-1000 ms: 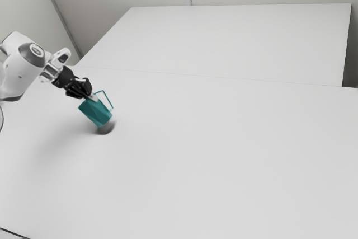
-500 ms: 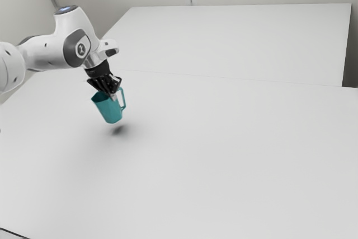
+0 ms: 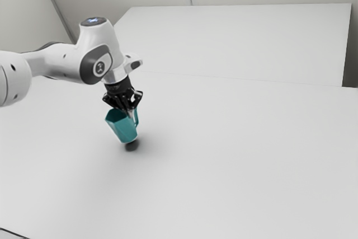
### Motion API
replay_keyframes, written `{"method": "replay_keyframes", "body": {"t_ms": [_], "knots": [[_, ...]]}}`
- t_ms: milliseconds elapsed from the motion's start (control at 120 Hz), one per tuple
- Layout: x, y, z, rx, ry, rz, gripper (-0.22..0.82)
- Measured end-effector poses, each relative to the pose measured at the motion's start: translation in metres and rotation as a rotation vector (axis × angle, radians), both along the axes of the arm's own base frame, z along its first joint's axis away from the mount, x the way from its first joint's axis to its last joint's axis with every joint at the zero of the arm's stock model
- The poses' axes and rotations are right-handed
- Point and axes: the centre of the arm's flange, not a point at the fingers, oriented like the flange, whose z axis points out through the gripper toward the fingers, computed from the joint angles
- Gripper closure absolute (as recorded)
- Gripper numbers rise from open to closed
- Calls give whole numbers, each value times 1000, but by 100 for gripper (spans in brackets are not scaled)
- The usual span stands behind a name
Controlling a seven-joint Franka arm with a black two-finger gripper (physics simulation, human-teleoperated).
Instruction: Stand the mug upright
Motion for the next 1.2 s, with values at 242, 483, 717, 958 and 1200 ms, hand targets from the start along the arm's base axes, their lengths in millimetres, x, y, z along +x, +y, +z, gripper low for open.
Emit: {"method": "replay_keyframes", "body": {"t_ms": [242, 483, 717, 958, 1200], "knots": [[-3, -8, -29, -1, 27, 134, 79], [0, -8, -40, -4, 22, 236, 79], [3, -13, -37, 17, 0, 268, 47], [1, -18, -7, 35, -56, 285, 15], [11, -28, 52, 30, -131, 256, 5]]}}
